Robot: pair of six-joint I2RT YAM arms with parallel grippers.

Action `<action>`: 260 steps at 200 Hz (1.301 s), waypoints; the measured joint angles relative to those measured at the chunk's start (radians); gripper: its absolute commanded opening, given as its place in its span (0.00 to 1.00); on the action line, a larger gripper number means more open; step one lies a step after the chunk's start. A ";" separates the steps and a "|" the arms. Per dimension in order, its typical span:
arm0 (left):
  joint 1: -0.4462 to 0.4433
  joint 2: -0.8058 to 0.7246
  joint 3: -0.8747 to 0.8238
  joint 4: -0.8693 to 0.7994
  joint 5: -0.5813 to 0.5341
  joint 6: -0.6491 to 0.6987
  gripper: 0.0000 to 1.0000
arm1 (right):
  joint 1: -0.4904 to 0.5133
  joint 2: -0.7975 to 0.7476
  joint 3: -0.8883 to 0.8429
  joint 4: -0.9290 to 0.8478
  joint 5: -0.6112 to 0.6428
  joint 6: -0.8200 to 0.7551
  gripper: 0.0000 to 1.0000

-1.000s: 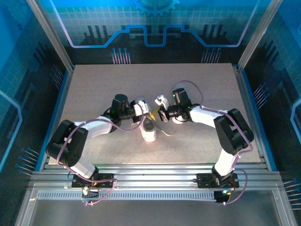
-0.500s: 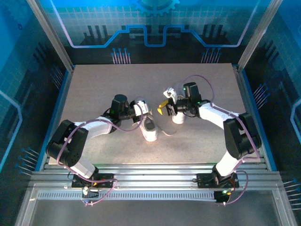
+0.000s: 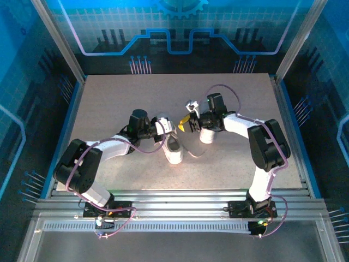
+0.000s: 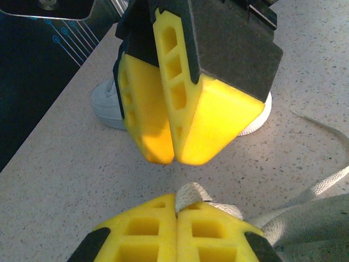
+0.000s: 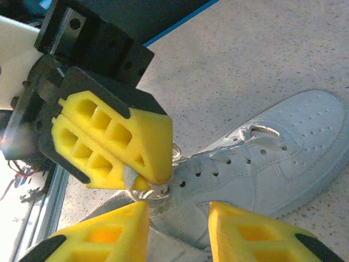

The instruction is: Tie the shoes

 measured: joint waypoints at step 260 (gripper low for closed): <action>0.014 -0.018 0.008 -0.098 0.010 0.059 0.06 | 0.073 0.017 0.084 -0.191 0.072 -0.196 0.00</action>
